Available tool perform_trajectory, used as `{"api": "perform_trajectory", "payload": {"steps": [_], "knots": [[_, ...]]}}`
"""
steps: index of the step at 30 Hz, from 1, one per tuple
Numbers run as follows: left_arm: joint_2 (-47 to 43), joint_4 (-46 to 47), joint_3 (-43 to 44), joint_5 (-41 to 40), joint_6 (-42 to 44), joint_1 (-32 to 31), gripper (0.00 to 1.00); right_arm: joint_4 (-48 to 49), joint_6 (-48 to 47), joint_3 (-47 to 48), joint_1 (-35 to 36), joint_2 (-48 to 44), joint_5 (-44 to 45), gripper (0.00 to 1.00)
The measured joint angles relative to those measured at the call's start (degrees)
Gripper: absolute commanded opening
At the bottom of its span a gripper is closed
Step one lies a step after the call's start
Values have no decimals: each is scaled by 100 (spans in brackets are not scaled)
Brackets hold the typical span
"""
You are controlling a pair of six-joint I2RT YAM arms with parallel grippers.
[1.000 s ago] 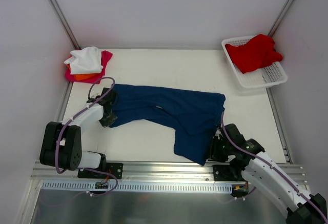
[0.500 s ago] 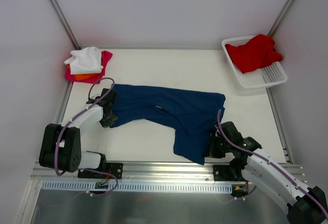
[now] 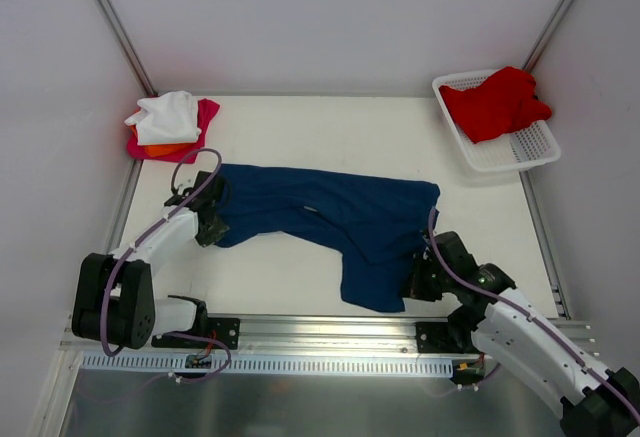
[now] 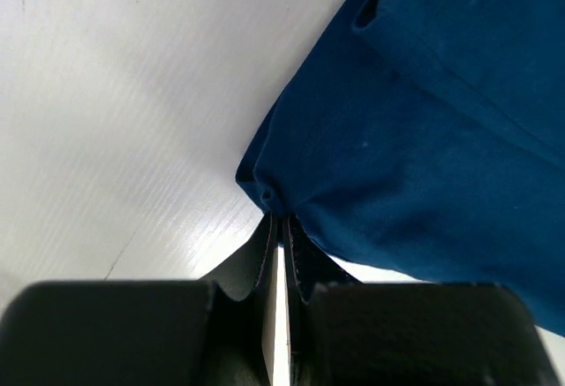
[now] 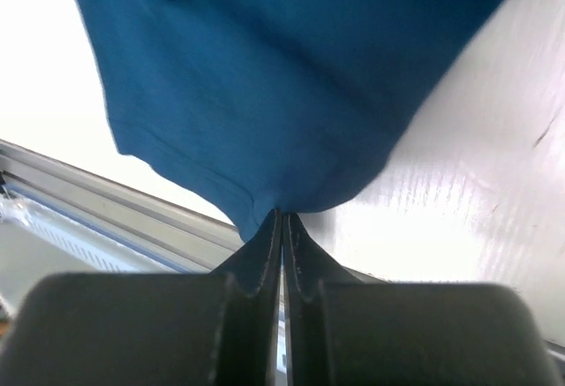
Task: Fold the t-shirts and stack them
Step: Grap the side of the flattened tshirt closest away from the robot with both arms
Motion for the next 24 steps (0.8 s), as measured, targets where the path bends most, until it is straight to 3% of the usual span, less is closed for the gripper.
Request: {"api": "perform_trajectory", "payload": {"steps": [16, 24], "knots": [[-199, -170, 885, -66, 297, 81, 0, 55, -601, 1694, -63, 1082, 1034, 0], [-216, -208, 1054, -94, 481, 560, 0, 48, -863, 2085, -721, 1298, 1322, 0]]}}
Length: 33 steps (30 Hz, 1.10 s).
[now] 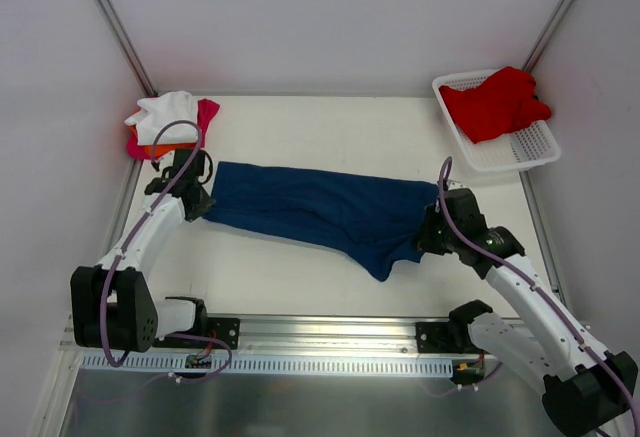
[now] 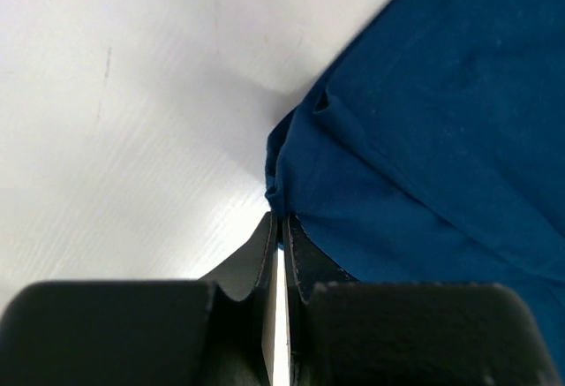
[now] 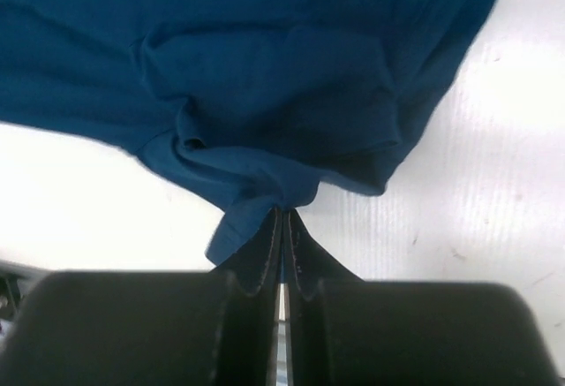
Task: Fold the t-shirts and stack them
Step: Grap the side of the flattened tshirt closest away from the robot with both arms, then fold the other side of the tshirt into a rectangle
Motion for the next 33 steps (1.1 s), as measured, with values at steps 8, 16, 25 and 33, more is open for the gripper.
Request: {"api": "perform_trajectory", "payload": {"steps": [8, 16, 25, 33], "knots": [[66, -2, 317, -90, 76, 286, 0, 48, -291, 308, -573, 415, 122, 0], [566, 66, 817, -87, 107, 321, 0, 258, -498, 610, -992, 772, 120, 0], [1167, 170, 1294, -74, 236, 323, 0, 487, -623, 776, -1298, 1261, 59, 0], [1742, 243, 1851, -44, 326, 323, 0, 774, -750, 1137, -1543, 1797, 11, 0]]}}
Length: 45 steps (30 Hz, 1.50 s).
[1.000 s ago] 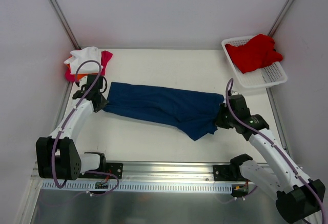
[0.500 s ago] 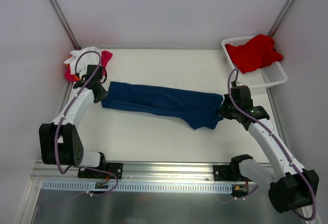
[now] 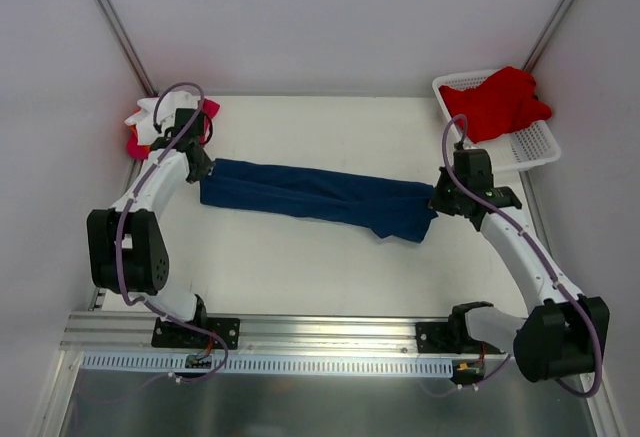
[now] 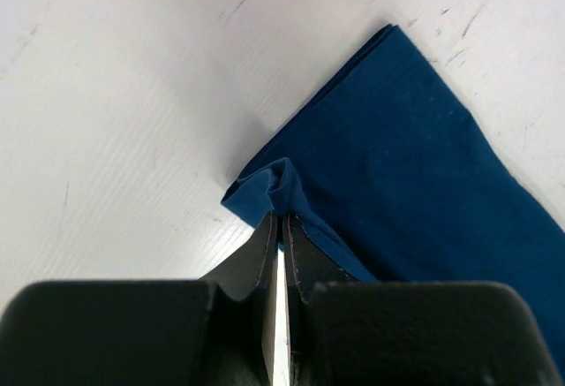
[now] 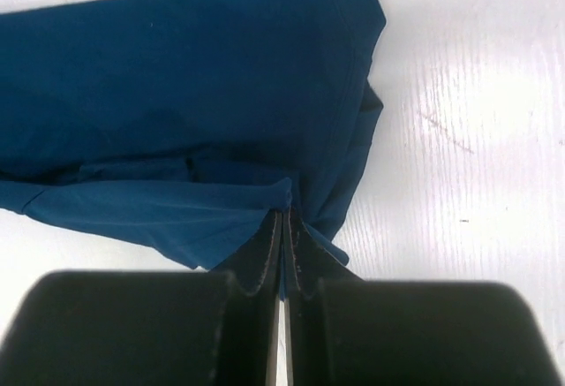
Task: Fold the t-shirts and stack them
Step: Fold the other side of the tshirt into a rectangle
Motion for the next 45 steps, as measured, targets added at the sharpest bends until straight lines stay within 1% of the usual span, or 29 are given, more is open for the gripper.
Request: {"api": "perform_trajectory", "payload": {"steps": [15, 27, 37, 44, 45], "knots": [[1178, 192, 713, 179, 50, 0, 0, 573, -146, 647, -354, 1414, -190, 0], [1910, 256, 1102, 254, 52, 184, 0, 957, -140, 1069, -474, 2483, -372, 0], [2570, 286, 1665, 343, 66, 184, 0, 1054, -140, 1432, -522, 2994, -407, 0], [2916, 286, 2031, 417, 105, 184, 0, 1078, -140, 1506, -529, 3274, -411, 0], [2942, 289, 2072, 426, 114, 184, 4, 1080, -138, 1521, -529, 3311, -413, 0]]}}
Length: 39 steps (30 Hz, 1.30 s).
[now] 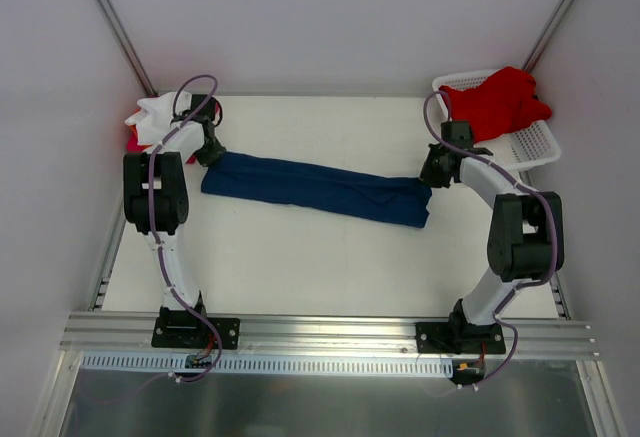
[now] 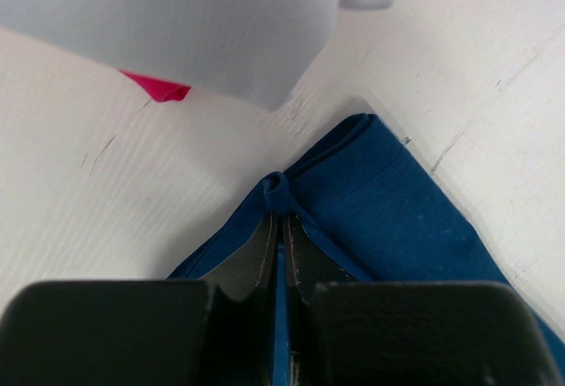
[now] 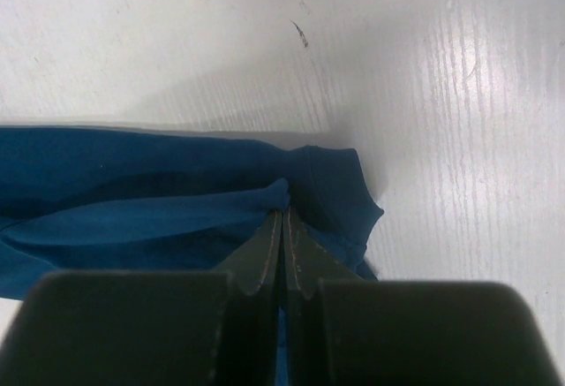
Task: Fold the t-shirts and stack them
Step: Fold the other side of the tshirt into a rectangle
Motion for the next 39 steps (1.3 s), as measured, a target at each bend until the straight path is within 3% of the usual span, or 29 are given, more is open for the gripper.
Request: {"api": "perform_trajectory", "payload": {"steps": [1, 3, 18, 19, 21, 22, 24, 26, 28, 39], "knots": [[31, 0, 46, 4, 20, 0, 6, 0, 0, 11, 0, 28, 0, 0], [59, 7, 105, 9, 46, 0, 0, 15, 0, 22, 0, 81, -13, 0], [61, -7, 334, 50, 107, 0, 0, 57, 0, 22, 0, 125, -15, 0], [61, -7, 402, 63, 122, 0, 13, 59, 2, 22, 0, 127, -15, 0], [61, -2, 546, 94, 221, 0, 44, 74, 17, 22, 0, 138, -13, 18], [61, 4, 616, 96, 264, 2, 66, 83, 24, 22, 0, 153, -11, 26], [61, 55, 723, 105, 291, 13, 74, 83, 31, 57, -9, 223, 2, 45], [59, 94, 748, 103, 299, 31, 87, 79, 28, 66, -17, 258, 26, 53], [59, 87, 745, 101, 319, 39, 90, 76, 44, 66, -26, 260, 44, 58], [-310, 87, 483, 111, 345, 24, 90, -240, -2, 131, 24, -142, 98, 59]]}}
